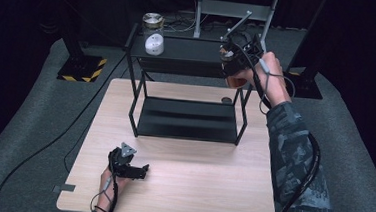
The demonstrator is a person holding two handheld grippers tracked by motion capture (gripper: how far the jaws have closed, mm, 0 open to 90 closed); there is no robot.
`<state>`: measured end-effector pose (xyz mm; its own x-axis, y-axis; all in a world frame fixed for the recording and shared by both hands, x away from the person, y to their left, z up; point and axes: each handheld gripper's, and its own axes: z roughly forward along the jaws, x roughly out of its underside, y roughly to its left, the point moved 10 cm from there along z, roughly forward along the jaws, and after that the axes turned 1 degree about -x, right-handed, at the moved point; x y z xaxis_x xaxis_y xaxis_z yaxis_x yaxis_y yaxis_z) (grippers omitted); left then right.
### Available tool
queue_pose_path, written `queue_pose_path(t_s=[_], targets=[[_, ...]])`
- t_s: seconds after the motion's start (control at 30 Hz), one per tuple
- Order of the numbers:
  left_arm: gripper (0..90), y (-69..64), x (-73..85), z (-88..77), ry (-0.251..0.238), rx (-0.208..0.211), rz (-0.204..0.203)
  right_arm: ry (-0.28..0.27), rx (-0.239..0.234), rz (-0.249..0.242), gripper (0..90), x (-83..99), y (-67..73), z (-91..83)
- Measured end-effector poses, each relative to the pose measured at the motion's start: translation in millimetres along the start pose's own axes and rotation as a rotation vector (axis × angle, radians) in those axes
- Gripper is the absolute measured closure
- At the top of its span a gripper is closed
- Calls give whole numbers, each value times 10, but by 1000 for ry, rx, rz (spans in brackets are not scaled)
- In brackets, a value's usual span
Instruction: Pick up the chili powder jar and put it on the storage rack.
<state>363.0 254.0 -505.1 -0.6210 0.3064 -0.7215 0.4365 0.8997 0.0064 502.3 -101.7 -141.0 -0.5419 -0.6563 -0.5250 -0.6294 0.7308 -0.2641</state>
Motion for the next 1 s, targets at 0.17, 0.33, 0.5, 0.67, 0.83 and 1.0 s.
queue_pose_path(t_s=[0.17, 0.33, 0.5, 0.67, 0.83, 1.0], targets=[[2, 0, 0, 0, 0, 0, 0, -11, 13, 5, 306, -24, -5, -27], [2, 0, 0, 0, 0, 0, 0, -29, 32, 12, 307, -37, -10, -52], [2, 0, 0, 0, 0, 0, 0, -48, 44, 25, 307, -47, -24, -65], [2, 0, 0, 0, 0, 0, 0, -64, 56, 34, 307, -62, -36, -72], [2, 0, 0, 0, 0, 0, 0, -88, 68, 47, 307, -75, -39, -75], [2, 0, 0, 0, 0, 0, 0, -121, 83, 64, 307, -87, -55, -90]])
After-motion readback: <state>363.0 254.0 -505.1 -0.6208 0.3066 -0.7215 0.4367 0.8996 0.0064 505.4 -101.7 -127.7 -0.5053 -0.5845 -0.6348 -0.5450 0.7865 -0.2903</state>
